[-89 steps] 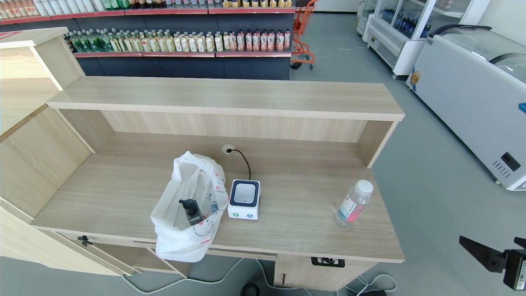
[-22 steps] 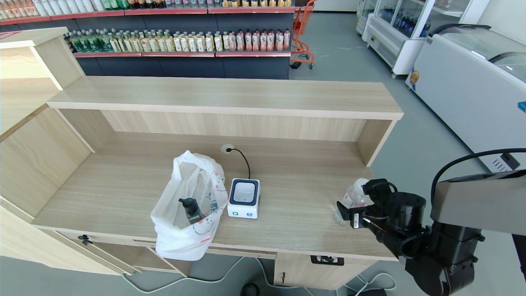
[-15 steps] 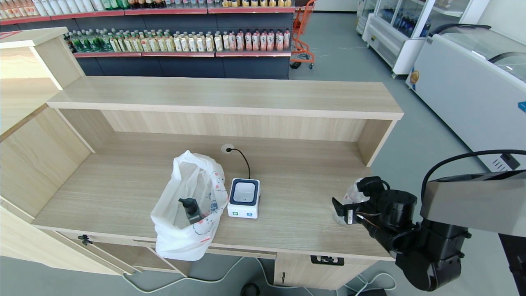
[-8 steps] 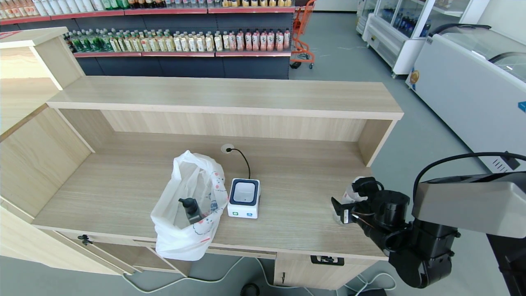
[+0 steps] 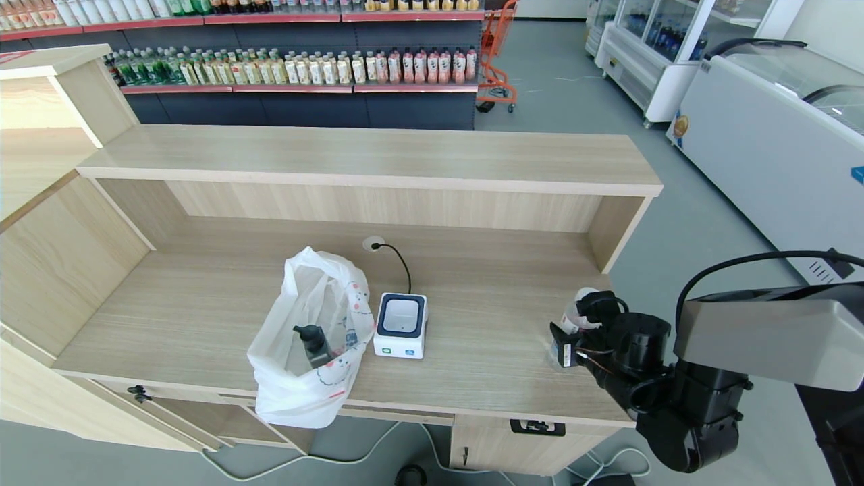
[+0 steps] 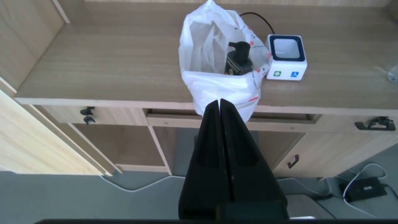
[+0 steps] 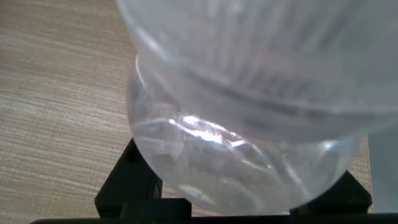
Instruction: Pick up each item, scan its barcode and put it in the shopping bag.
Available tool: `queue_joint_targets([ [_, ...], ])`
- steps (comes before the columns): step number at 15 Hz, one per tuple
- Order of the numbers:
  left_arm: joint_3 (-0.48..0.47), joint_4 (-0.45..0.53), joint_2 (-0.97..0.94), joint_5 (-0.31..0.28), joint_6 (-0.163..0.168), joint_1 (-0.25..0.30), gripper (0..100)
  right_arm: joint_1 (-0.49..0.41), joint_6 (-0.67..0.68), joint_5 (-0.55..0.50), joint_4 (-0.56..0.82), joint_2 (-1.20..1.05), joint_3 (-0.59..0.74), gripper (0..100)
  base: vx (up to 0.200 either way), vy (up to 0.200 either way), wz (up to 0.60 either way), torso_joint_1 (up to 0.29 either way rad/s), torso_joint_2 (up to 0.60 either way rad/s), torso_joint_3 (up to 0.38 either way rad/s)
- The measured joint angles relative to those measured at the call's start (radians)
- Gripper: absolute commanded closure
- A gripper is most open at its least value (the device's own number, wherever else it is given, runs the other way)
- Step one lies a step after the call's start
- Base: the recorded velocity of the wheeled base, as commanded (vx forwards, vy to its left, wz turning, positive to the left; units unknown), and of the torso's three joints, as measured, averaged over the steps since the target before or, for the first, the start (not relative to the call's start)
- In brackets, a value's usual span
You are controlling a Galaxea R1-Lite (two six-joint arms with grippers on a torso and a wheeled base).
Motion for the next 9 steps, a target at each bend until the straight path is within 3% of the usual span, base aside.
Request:
queue_joint_targets([
  [9, 0.000, 0.000, 0.000, 0.000, 0.000, 0.000, 100, 0.006, -0.006, -0.002, -0.001, 0.008, 0.018, 100, 0.000, 0.000, 0.00, 0.000, 0.00, 0.000],
])
